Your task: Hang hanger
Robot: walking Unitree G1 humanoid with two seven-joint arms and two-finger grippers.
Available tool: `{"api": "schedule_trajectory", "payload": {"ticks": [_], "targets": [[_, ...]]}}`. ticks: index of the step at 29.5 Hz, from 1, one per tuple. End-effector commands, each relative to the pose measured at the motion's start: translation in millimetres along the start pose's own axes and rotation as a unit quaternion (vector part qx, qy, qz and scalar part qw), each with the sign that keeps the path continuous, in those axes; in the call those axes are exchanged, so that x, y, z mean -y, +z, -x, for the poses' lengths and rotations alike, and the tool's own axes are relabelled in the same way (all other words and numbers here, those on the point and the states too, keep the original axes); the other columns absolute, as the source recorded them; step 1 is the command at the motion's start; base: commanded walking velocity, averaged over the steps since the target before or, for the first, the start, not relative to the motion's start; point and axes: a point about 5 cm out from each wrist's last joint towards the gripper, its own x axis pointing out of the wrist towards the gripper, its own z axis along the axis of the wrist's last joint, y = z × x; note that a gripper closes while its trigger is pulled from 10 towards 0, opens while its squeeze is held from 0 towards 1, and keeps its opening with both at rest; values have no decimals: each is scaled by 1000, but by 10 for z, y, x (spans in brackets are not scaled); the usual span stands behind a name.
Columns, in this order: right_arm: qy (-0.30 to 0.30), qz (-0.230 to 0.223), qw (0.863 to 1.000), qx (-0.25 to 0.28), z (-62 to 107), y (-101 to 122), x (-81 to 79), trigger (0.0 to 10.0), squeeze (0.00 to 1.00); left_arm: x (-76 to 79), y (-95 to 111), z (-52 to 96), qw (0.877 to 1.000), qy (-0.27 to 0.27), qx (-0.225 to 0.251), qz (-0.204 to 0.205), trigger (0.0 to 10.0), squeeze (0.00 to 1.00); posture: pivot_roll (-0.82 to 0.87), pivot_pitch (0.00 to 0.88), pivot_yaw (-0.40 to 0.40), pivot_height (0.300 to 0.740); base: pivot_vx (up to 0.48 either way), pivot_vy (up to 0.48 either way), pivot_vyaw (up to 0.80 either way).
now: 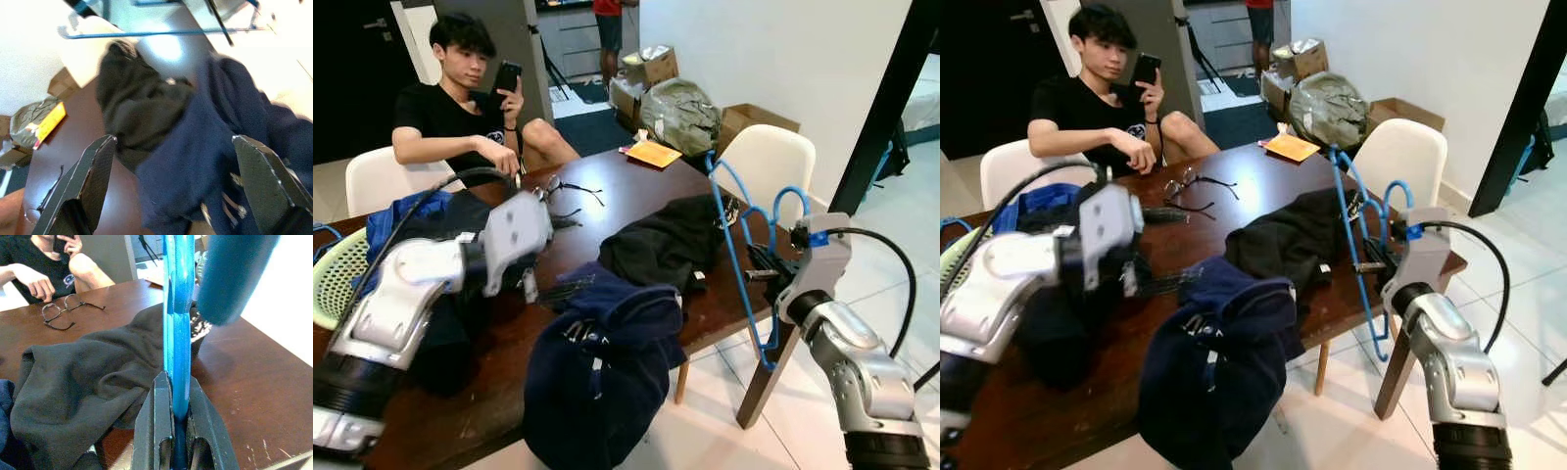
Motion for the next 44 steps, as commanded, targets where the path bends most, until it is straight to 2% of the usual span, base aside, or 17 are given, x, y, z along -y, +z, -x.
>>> {"api": "schedule_trajectory", "payload": {"ticks": [1,2,3,5,16,27,28,30,31,33,34,40,42,43,44], "targets": [[12,1,1000,-3,-35,4,-54,10000,0,133,-76,-42,998,-38,-16,-53,10000,0,4,0,23,740,0,0,0],[13,2,1000,-3,-39,13,-53,10000,0,206,-134,-92,994,-62,-27,-82,10000,0,-5,0,22,740,0,0,0],[13,2,1000,-3,-39,13,-53,10000,0,206,-134,-92,994,-62,-27,-82,10000,0,-5,0,22,740,0,0,0],[12,5,1000,-4,-27,25,-40,10000,0,233,-215,-155,989,-78,-41,-115,10000,0,-13,0,22,740,0,0,0],[11,10,1000,-6,10,36,-15,10000,0,278,-211,-302,988,-88,-29,-122,10000,0,-32,0,23,740,0,0,0],[5,15,1000,-10,82,33,39,10000,0,270,-337,-425,988,-78,-37,-129,10000,0,-55,0,25,740,0,0,0],[5,16,1000,-11,87,30,40,10000,0,270,-363,-458,988,-73,-38,-131,9647,0,-57,0,25,740,0,0,0],[5,16,1000,-11,87,30,40,10000,0,270,-363,-458,988,-73,-38,-131,9647,0,-57,0,25,740,0,0,0],[5,16,1000,-12,90,26,35,10000,0,259,-374,-493,989,-64,-35,-126,9098,0,-58,0,23,740,0,0,0],[6,16,1000,-13,91,23,31,10000,0,249,-375,-529,991,-57,-31,-119,8824,0,-60,0,23,740,0,0,0],[6,15,1000,-14,92,24,29,10000,0,244,-372,-561,992,-53,-28,-114,7529,0,-62,0,23,740,0,0,0],[4,16,1000,-14,90,30,37,10000,0,243,-372,-616,993,-50,-26,-107,7569,0,-62,0,23,740,0,0,0],[3,16,1000,-14,94,33,39,10000,0,238,-376,-643,993,-47,-25,-105,7882,0,-67,2,26,740,0,0,0],[3,16,1000,-14,98,36,39,10000,0,235,-382,-665,993,-45,-26,-103,7529,0,-70,3,29,740,0,0,0],[1,17,1000,-14,104,37,39,10000,0,242,-398,-684,993,-49,-28,-102,6353,0,-73,4,32,740,0,0,0]]}}
